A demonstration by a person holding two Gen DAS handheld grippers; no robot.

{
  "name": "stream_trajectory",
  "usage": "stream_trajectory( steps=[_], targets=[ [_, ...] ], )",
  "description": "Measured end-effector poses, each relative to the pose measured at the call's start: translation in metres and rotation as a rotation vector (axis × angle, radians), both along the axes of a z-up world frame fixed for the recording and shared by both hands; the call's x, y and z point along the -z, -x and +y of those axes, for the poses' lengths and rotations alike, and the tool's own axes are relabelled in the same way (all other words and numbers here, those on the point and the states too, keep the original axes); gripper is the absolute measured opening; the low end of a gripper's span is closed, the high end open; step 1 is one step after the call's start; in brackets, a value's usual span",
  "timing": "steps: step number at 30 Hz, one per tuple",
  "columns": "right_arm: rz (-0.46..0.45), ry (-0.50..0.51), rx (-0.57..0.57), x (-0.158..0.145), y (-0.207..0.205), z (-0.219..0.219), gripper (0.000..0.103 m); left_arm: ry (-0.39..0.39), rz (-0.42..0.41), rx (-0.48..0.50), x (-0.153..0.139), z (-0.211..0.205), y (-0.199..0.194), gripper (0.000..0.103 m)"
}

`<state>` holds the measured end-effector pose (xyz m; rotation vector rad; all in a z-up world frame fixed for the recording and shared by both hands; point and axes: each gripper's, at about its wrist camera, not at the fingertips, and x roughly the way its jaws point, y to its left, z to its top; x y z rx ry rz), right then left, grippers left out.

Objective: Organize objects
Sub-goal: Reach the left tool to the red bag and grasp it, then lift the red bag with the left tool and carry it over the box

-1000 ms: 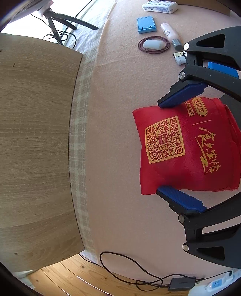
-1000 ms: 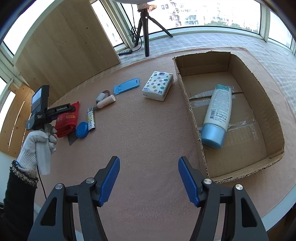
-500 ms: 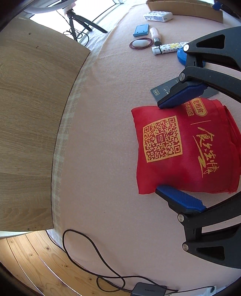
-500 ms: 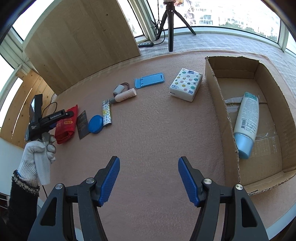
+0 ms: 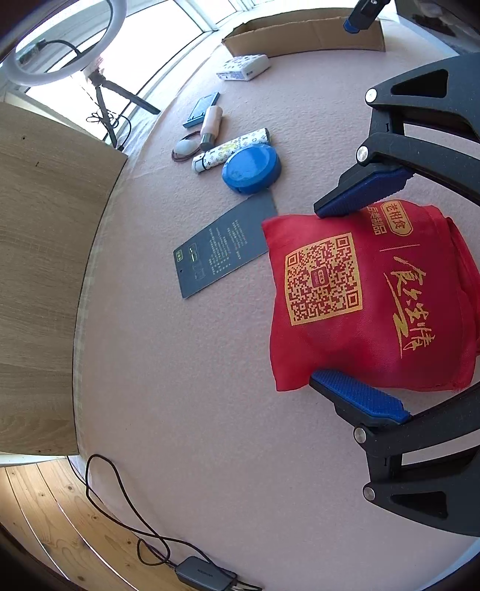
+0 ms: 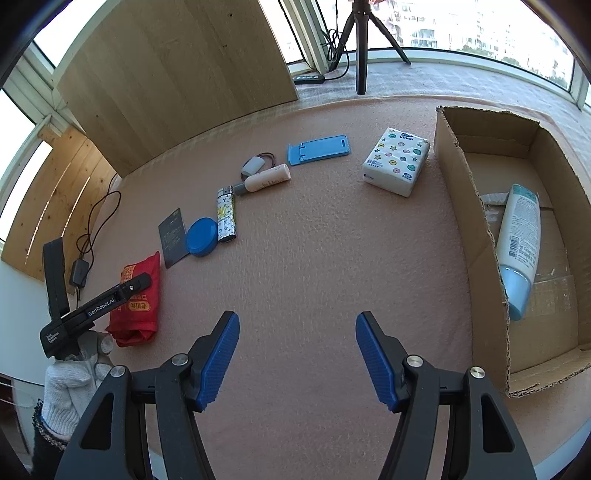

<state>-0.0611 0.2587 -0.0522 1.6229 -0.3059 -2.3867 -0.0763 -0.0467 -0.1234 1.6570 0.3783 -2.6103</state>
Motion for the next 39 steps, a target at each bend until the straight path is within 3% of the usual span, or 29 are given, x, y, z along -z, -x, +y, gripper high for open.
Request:
stream_trajectory(
  steps=[11,16,26,32,39],
  targets=[
    [0.000,-0.001,-0.002,0.004,-0.008,0.004,0.062,-0.109,-0.008,0.092,-0.002,0.079,-0.024,0.086],
    [0.000,-0.007,0.005,0.003,-0.011,0.013,0.062,-0.118,-0.010,0.173,-0.008,0.113,-0.026,0.086],
    [0.006,0.029,-0.033,0.011,-0.015,0.008,0.063,-0.111,0.043,0.256,-0.041,0.089,-0.050,0.087],
    [-0.035,0.052,-0.092,0.029,-0.013,-0.013,0.064,-0.155,0.021,0.262,-0.036,0.074,-0.065,0.086],
    [-0.106,0.114,-0.138,0.048,-0.007,-0.037,0.064,-0.223,-0.021,0.284,-0.019,0.076,-0.070,0.073]
  ],
)
